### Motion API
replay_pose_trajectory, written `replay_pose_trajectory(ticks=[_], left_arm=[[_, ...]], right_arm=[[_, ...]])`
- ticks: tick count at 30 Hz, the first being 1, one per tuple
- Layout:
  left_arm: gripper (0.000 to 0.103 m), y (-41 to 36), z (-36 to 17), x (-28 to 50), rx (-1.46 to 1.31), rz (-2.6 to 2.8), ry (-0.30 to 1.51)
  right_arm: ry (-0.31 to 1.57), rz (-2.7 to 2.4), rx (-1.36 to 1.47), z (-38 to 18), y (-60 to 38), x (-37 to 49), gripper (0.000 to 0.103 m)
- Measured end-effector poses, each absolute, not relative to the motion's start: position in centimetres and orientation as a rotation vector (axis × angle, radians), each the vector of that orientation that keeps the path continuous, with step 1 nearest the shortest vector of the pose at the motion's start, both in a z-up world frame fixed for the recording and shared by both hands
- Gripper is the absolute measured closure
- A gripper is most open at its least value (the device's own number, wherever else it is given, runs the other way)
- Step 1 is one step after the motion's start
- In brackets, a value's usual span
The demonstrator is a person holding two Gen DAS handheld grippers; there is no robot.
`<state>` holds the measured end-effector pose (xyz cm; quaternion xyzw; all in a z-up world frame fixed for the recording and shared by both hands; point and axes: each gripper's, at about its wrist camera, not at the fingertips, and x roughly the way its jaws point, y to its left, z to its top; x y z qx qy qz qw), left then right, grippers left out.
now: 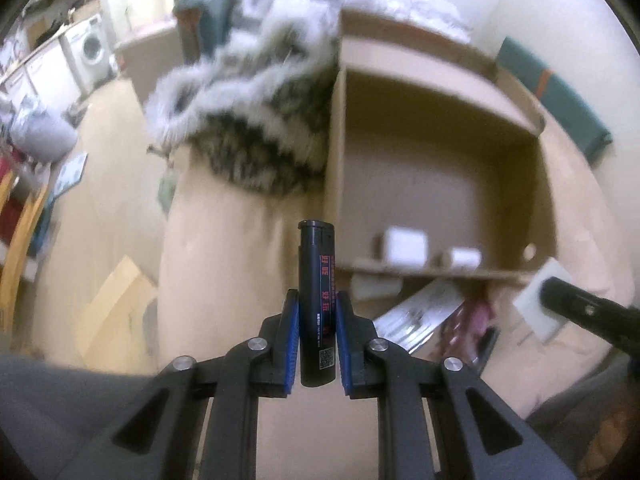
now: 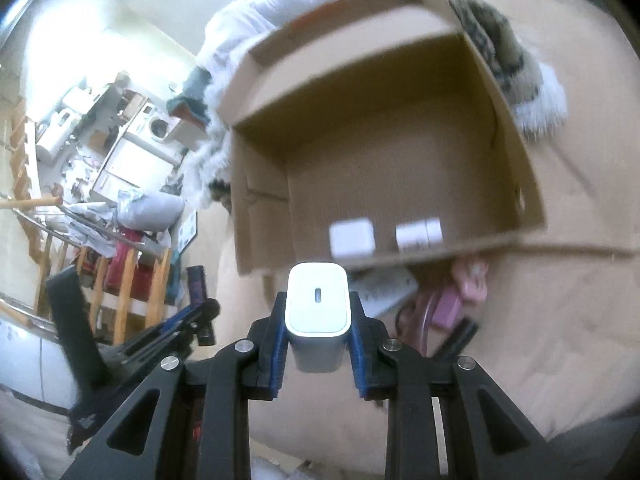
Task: Organize rigid objects
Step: 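Lift the flashlight with the left gripper while the right gripper grasps the white charger, then lower the flashlight and charger into the box and open both grippers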
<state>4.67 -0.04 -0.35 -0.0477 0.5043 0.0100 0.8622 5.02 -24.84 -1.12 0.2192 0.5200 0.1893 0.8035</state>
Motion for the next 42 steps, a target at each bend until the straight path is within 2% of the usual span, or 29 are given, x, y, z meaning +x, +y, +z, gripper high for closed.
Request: replay_pose_trajectory(ticks=[6, 12, 22, 26, 38, 42], left_arm=[[0.088, -1.9, 2.4, 7.7, -0.061, -0.042, 1.011], [0.088, -4.2, 2.6, 11.5, -0.006, -0.083, 1.004], [0.088, -7.0, -2.7, 15.3, 0.108, -0.131, 1.023], [0.088, -6.3, -5.1, 15.9, 0.028, -0.146, 1.065], [0.088, -5.6, -6.8, 17.1, 0.000, -0.141, 1.103], [0.088, -5.3, -6.7, 16.9, 0.049, -0.114, 1.063]], right_arm=[[1.065, 0.392, 0.445, 0.4, -26.0, 8.6, 0.075], [1.068, 0.361, 0.416, -0.3, -26.5, 12.4, 0.074], [1.144, 0.312, 0.401, -4.3, -26.4, 16.5, 0.074], [1.200, 0.284, 0.413, -5.9, -25.9, 16.8, 0.074], [1.298, 0.288, 0.336, -8.8, -24.1, 16.8, 0.074], [1.296, 0.308, 0.300, -9.4, -24.1, 16.4, 0.074]])
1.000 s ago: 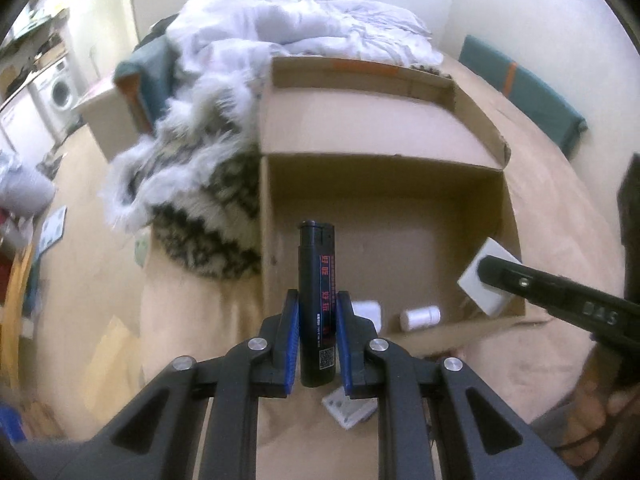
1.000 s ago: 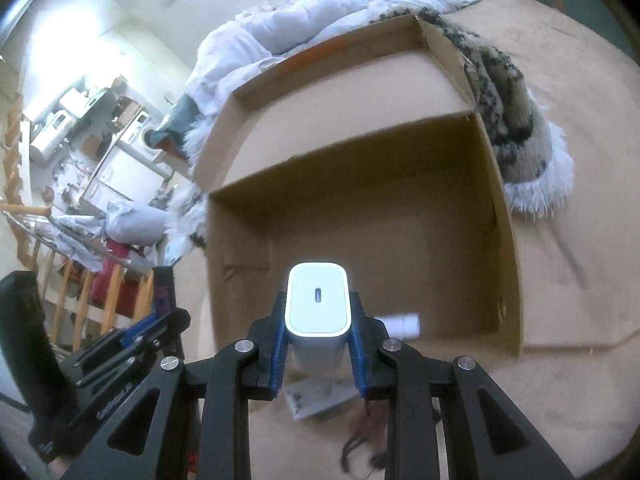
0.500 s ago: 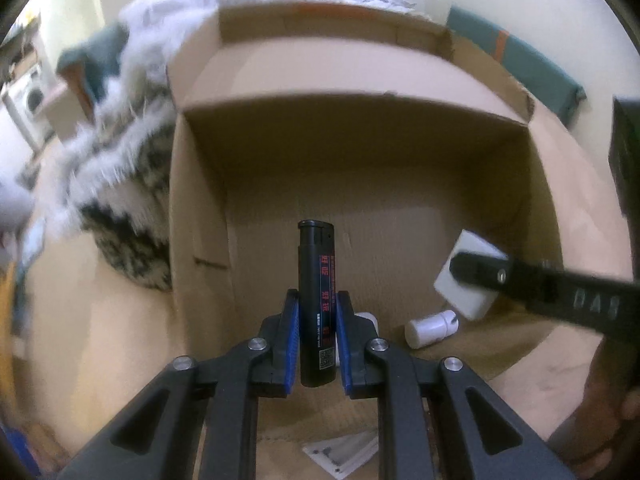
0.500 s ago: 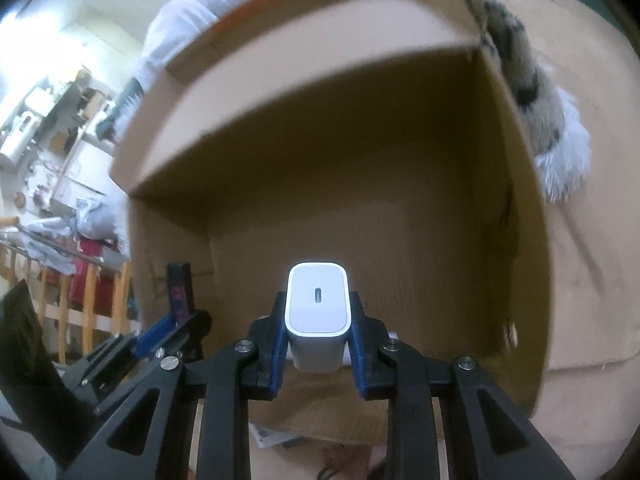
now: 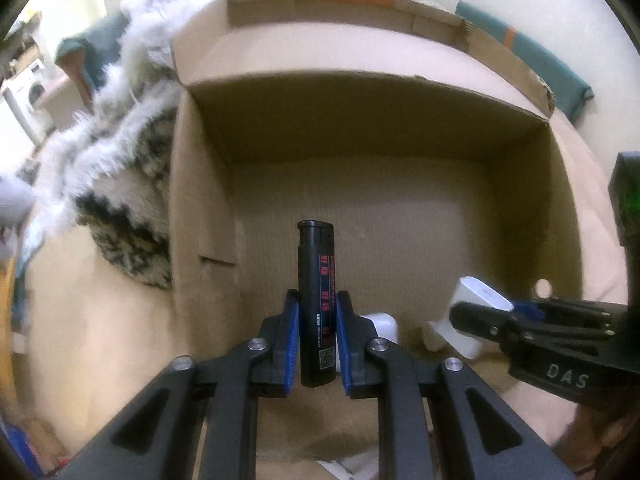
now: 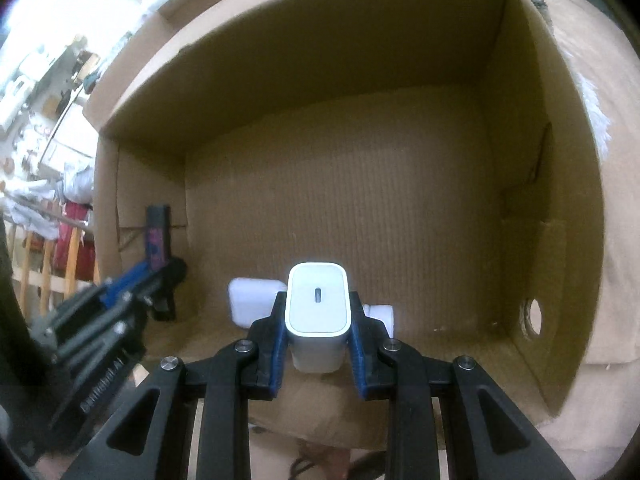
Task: Organize rigid objects
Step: 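Lower the flashlight and charger into the box and open both grippers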
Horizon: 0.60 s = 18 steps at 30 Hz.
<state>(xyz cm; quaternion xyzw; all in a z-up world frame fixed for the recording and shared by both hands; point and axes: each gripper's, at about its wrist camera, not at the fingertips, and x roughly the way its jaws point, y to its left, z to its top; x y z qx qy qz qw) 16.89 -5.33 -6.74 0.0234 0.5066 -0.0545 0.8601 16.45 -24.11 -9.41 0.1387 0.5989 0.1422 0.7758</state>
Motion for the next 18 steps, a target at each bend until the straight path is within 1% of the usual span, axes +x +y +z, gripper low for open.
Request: replay_pose_trajectory(ticks=[3, 18], left_arm=[[0.088, -5.4, -6.9, 17.1, 0.092, -0.094, 1.038], [0.088, -5.9, -6.8, 17.7, 0.082, -0.130, 1.083]], right_arm=[[1.283, 0.288, 0.268, -9.6, -24.0, 16.4, 0.074], [1.261, 0.281, 0.244, -9.3, -23.8, 16.7, 0.075]])
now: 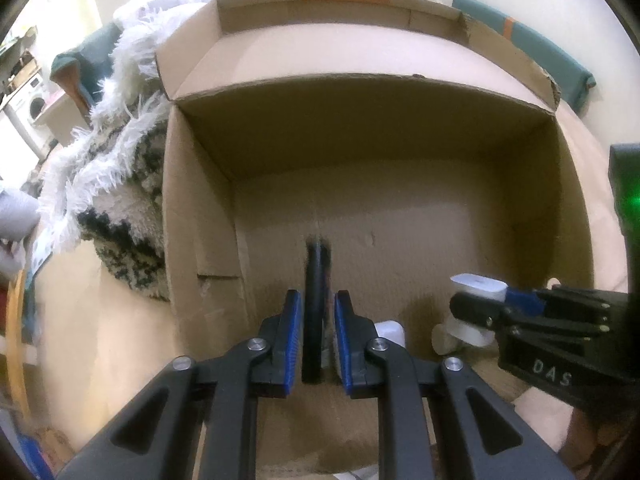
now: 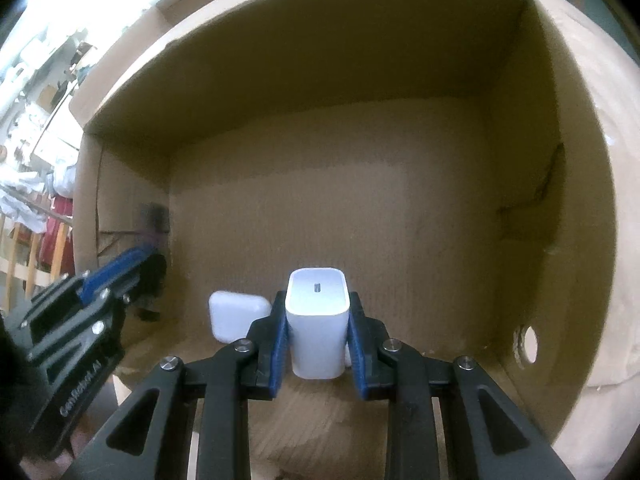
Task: Organize rigid objects
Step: 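Lower the flashlight and charger into the box and open both grippers, then move the right gripper to the pink keychain and grasp it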
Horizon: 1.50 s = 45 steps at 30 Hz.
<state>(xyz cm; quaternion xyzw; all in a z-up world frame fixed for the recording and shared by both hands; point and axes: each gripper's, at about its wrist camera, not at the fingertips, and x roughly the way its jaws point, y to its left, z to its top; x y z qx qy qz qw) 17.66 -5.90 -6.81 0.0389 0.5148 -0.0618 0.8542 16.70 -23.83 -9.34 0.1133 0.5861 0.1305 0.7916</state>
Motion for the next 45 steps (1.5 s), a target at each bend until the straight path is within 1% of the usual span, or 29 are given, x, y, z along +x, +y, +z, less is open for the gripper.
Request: replay_pose_trajectory(ticks=[4, 5, 6, 7, 8, 9, 10, 11, 13, 16, 19, 23, 27, 37, 42, 45], left_arm=[[0.086, -6.1, -6.8, 17.8, 0.094, -0.145, 1.080], [0.079, -6.1, -6.7, 17.8, 0.097, -0.140, 1.081], [0.067, -6.0, -6.8, 17.9, 0.096, -0.131, 1.085], [0.058, -5.9, -6.7, 17.8, 0.086, -0.127, 1.089], [0.046, -5.6, -6.5, 17.8, 0.072, -0.123, 1.088], [0.039, -5.4, -6.4, 17.8, 0.061, -0.108, 1.078], [0.036, -5.1, -6.2, 17.8, 0.052, -0.099, 1.073], [0.034, -5.1, -6.2, 17.8, 0.044, -0.108, 1.075], [0.034, -5.1, -6.1, 18.0, 0.053, -0.107, 1.080], [0.034, -5.3, -5.8, 18.0, 0.087, -0.093, 1.062], [0.034, -5.9, -5.3, 17.5, 0.110, -0.094, 1.047], [0.034, -6.4, -4.5, 16.3, 0.137, -0.077, 1.013], [0.034, -5.8, -3.8, 15.7, 0.097, -0.086, 1.003], [0.034, -3.3, -1.7, 12.4, -0.016, -0.036, 0.966], [0.033, -1.8, -1.6, 9.0, -0.092, -0.032, 0.983], [0.032, -0.8, -2.7, 7.5, -0.108, -0.012, 1.026]], right_arm=[[1.237, 0.268, 0.227, -9.0, -23.3, 16.5, 0.074], [1.227, 0.257, 0.218, -8.7, -23.4, 16.4, 0.073], [1.215, 0.243, 0.210, -8.4, -23.4, 16.4, 0.070], [1.202, 0.235, 0.207, -8.0, -23.5, 16.3, 0.058], [1.180, 0.236, 0.212, -7.5, -23.5, 16.2, 0.040], [1.157, 0.230, 0.213, -7.1, -23.6, 16.2, 0.038], [1.135, 0.220, 0.209, -6.6, -23.7, 16.1, 0.032], [1.119, 0.229, 0.221, -6.2, -23.9, 16.1, 0.024], [1.111, 0.252, 0.269, -5.8, -24.2, 16.2, 0.017], [1.110, 0.238, 0.269, -5.6, -24.3, 16.2, 0.013], [1.096, 0.240, 0.271, -5.4, -24.2, 15.9, 0.006], [1.070, 0.235, 0.267, -4.6, -24.6, 15.9, 0.006], [1.057, 0.235, 0.291, -4.2, -25.2, 15.7, 0.006], [1.016, 0.251, 0.275, -2.0, -25.5, 11.2, 0.006], [1.028, 0.247, 0.348, -2.0, -26.2, 7.8, 0.006], [1.028, 0.236, 0.372, -2.1, -26.6, 6.1, 0.006]])
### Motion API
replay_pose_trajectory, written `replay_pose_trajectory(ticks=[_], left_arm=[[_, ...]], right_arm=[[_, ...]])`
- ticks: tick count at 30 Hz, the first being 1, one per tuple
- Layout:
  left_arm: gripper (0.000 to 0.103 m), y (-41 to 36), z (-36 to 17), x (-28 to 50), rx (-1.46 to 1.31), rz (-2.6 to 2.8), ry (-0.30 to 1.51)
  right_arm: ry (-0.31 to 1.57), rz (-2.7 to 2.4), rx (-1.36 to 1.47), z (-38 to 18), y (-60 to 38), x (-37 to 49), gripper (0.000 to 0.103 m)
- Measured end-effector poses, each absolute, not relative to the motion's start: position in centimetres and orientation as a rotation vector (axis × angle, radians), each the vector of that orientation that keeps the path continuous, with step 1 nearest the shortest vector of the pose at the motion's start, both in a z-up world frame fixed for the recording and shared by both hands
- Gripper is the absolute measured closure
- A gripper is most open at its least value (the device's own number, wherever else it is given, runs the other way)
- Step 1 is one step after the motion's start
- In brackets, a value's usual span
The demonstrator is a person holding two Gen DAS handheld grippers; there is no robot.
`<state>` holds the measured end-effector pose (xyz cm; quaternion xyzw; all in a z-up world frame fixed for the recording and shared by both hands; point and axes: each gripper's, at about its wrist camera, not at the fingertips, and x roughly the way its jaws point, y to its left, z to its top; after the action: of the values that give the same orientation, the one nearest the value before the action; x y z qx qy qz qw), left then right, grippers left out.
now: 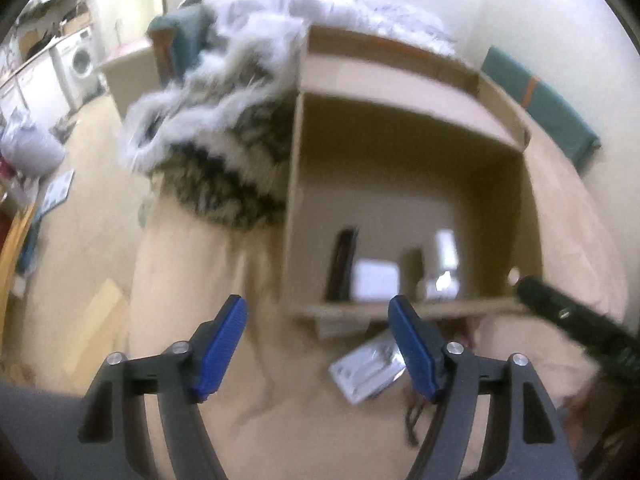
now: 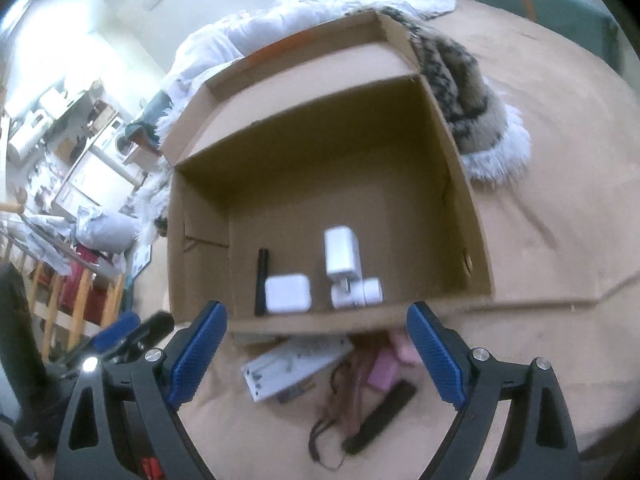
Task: Organize rigid objects
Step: 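Move the right gripper to the pink keychain and grasp it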
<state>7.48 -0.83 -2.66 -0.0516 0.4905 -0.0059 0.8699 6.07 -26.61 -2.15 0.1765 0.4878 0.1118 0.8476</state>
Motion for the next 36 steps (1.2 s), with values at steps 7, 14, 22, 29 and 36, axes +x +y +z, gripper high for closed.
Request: replay_pose_trajectory(ticks=[7, 14, 22, 29, 36], left_arm=[[0.032, 1.6, -7.2, 6.7, -0.216, 0.016, 1.217], [0.032, 4.0, -8.4, 7.2, -0.280, 0.150, 1.234], [0.032, -0.2, -10.0, 9.8, -0.262, 0.043, 1.247], [0.032, -4.1, -11.8, 12.4, -0.161, 0.010, 1.289], [0.044, -4.3, -13.1, 13.7, -0.155, -0.002, 1.315]], right_arm=[[1.064, 0.187, 0.514, -3.5, -28.4, 3.3, 0.006], [1.107, 0.164, 0.536, -4.7, -28.6, 3.2, 0.006], [1.111, 0.138, 0.579, -5.1, -29.4, 3.2, 0.006], [1.122, 0.101, 0.622, -5.9, -30.8, 3.4, 0.006], [1.268, -0.012, 0.680, -9.9, -32.8, 4.7, 0.006]])
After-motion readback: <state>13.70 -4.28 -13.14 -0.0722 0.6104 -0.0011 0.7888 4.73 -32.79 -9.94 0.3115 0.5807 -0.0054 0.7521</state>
